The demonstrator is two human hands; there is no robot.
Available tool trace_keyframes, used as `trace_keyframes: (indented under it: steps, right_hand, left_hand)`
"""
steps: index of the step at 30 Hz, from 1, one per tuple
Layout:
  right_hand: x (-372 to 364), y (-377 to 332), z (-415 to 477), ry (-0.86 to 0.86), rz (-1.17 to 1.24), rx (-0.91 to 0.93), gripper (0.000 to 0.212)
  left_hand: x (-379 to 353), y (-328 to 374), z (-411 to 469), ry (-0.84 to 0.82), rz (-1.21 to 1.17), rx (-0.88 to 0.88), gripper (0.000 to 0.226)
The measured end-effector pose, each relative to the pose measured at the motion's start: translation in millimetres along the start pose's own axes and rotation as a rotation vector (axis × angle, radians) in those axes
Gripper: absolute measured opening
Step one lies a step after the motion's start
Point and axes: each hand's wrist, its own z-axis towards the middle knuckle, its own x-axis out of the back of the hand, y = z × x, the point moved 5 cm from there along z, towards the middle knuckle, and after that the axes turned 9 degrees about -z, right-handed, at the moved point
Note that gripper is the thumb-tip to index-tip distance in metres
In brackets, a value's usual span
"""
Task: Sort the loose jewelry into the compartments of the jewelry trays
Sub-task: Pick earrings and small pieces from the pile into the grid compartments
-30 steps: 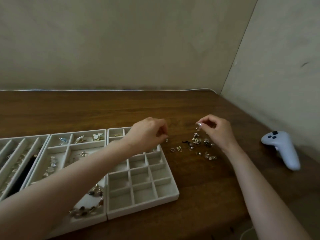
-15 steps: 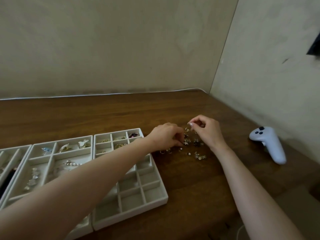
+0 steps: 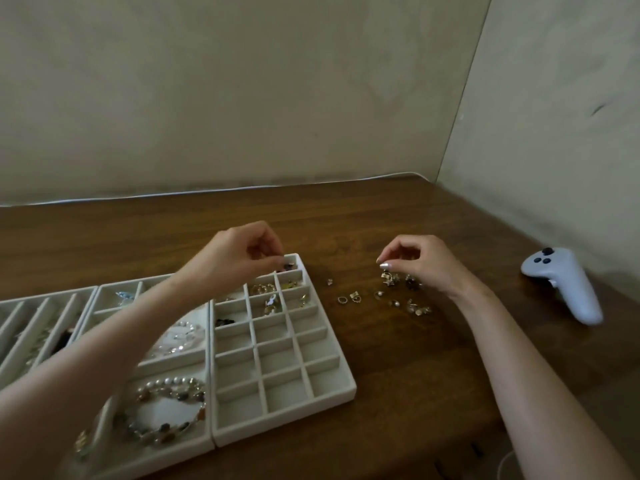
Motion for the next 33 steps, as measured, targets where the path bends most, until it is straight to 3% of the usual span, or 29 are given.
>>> trace_keyframes:
  steps: [11,15,30,33]
  right_hand:
    - [-5.0,1.4,-1.3,-0.163,-0.028,-0.017,0.009]
    - [-6.8,1.6,-2.6,-0.217,-0.053,-0.01,0.01]
    - [-16.6,-2.1,-1.6,-0.239,-0.172,0.018,0.008]
    - [-14.9,-12.9,-4.1,-0.192,-0.06,0.049,0.009]
  left_hand:
    - [24.0,-26.1,-36.7,-0.08,0.203,0.033,0.014]
    - [21.5,-29.1,-36.4,-0.099,0.212,0.063,0.006]
    - [26.3,-16.2,-36.6,0.124,0.186,-0.073,0.005]
    - [26.5,-12.1,-37.5,0.135,0.176,-0.096,0.005]
